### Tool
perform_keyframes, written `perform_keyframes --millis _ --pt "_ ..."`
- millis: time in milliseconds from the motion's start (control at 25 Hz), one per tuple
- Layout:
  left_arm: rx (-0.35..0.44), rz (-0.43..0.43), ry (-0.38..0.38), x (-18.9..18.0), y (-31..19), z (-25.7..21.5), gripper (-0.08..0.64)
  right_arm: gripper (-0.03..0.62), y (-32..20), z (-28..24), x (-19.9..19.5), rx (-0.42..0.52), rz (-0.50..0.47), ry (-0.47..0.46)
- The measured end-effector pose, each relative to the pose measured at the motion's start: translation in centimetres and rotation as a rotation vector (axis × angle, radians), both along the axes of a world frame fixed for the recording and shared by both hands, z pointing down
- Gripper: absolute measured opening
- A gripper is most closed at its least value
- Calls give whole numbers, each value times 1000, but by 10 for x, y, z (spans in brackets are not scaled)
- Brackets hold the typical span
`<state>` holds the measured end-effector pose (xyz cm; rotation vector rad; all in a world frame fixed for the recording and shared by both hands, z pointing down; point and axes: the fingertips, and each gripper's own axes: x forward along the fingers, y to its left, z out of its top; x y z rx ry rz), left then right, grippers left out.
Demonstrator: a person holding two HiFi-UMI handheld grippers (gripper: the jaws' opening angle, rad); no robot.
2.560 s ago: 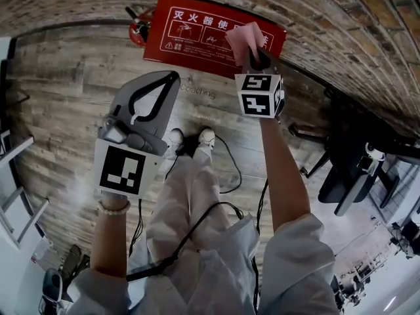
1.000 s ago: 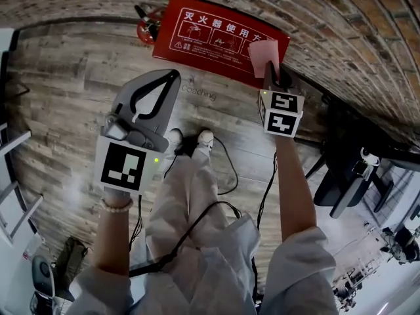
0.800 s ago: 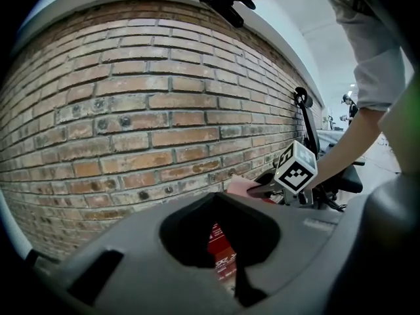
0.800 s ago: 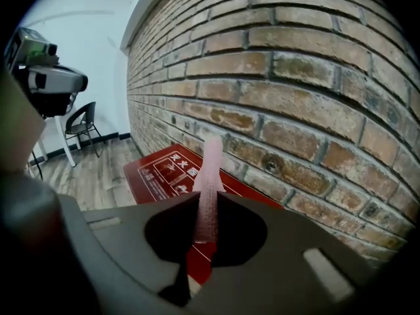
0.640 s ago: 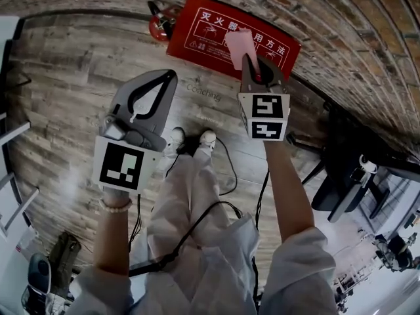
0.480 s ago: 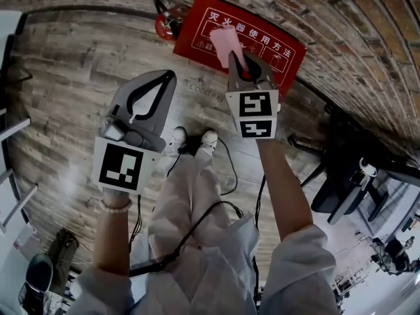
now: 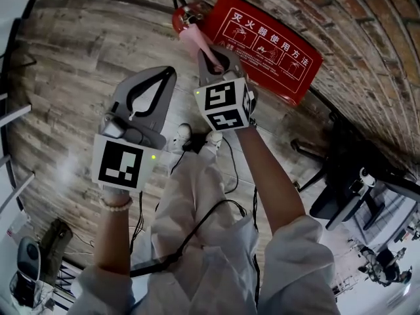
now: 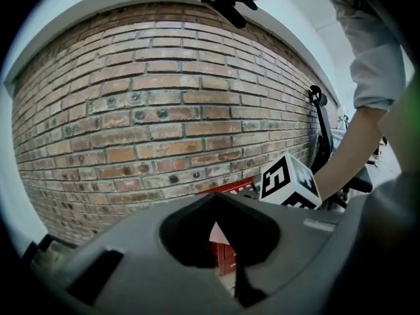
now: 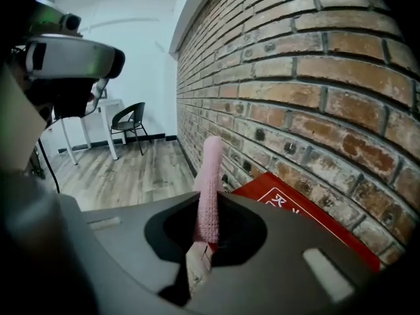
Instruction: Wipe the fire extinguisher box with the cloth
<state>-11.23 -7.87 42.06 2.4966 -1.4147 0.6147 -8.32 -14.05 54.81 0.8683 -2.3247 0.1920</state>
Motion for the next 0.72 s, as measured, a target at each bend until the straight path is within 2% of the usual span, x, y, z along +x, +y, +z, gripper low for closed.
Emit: perform_keyframes --millis 160,320,720 --pt "-6 -15 -1 -10 0 4 -2 20 -1 24 -7 -27 -14 57" --pt "-12 -25 0 -17 -2 7 -2 20 -2 47 1 -71 19 97" --pt "-15 4 -7 -14 -8 12 -2 21 -2 51 3 -64 31 79"
